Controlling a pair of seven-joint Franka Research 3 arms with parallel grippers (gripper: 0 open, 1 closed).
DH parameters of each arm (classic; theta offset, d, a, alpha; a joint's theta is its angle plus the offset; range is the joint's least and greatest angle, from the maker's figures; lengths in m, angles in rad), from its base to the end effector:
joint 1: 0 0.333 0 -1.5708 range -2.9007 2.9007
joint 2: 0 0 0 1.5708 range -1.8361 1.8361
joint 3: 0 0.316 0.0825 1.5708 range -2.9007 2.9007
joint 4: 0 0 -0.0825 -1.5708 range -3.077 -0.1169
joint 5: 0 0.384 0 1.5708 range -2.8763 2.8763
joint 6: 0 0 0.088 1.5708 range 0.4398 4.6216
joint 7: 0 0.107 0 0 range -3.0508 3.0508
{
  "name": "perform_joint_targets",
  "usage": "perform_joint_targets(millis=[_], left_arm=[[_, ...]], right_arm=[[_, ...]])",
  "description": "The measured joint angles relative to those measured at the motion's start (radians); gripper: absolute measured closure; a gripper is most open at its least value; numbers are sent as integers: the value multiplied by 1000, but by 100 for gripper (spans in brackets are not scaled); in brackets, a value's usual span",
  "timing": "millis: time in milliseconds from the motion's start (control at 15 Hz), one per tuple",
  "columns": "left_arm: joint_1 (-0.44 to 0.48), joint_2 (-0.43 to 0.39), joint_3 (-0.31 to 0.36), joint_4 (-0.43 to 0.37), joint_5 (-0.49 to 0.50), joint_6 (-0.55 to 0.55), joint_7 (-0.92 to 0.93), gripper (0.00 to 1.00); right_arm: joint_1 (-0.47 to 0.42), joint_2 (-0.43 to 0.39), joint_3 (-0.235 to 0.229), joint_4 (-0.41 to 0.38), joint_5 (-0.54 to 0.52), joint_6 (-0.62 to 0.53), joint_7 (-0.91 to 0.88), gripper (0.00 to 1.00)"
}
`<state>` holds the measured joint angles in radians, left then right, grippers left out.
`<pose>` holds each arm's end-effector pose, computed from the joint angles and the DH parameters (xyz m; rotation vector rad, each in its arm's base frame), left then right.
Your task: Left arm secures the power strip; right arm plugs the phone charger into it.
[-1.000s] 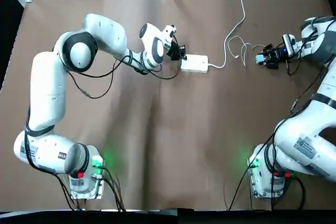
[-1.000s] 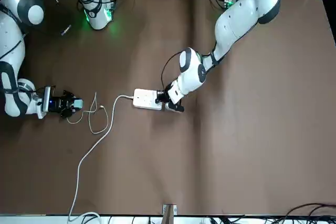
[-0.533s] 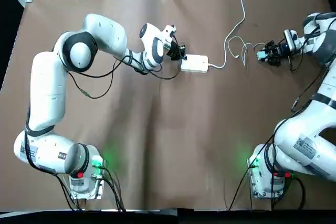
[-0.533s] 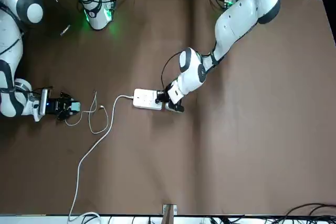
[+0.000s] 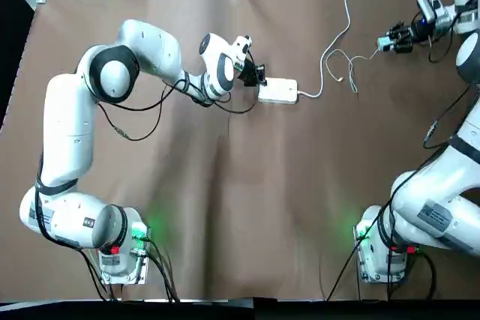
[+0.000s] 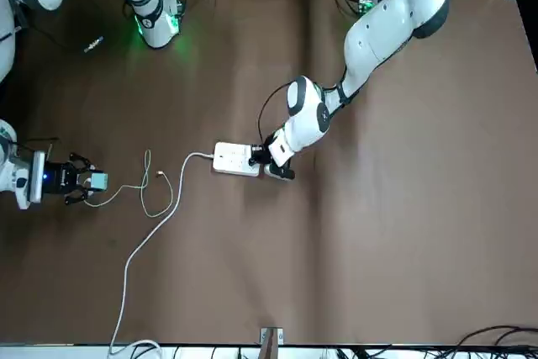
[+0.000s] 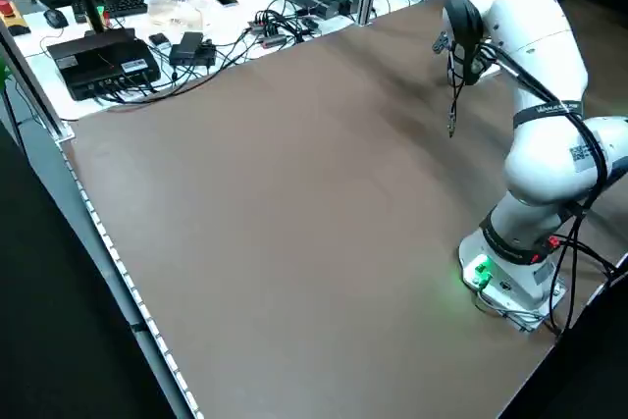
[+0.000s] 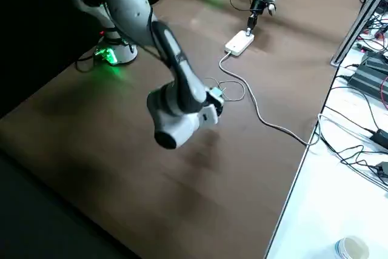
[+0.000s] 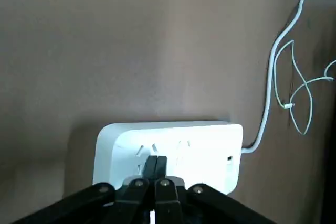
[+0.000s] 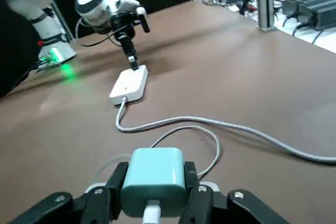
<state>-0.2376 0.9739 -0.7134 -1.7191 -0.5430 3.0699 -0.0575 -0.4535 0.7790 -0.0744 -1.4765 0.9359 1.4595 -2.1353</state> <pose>0.4918 -0.4885 0.1579 2.3577 0.0670 0.0637 0.6069 -0.2366 0.2160 -1.6731 -1.2784 -0.7818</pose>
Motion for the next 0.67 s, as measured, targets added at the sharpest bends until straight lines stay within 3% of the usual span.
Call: perform_joint_targets(millis=[467,667], left_arm=[[0,0,0,0,0,0,0,99],[0,0,0,0,0,1,0,99]], right_arm=[[102,-174,-1,2,-77,79,373,52],[164,-245,0,15,-166,117,658,52]])
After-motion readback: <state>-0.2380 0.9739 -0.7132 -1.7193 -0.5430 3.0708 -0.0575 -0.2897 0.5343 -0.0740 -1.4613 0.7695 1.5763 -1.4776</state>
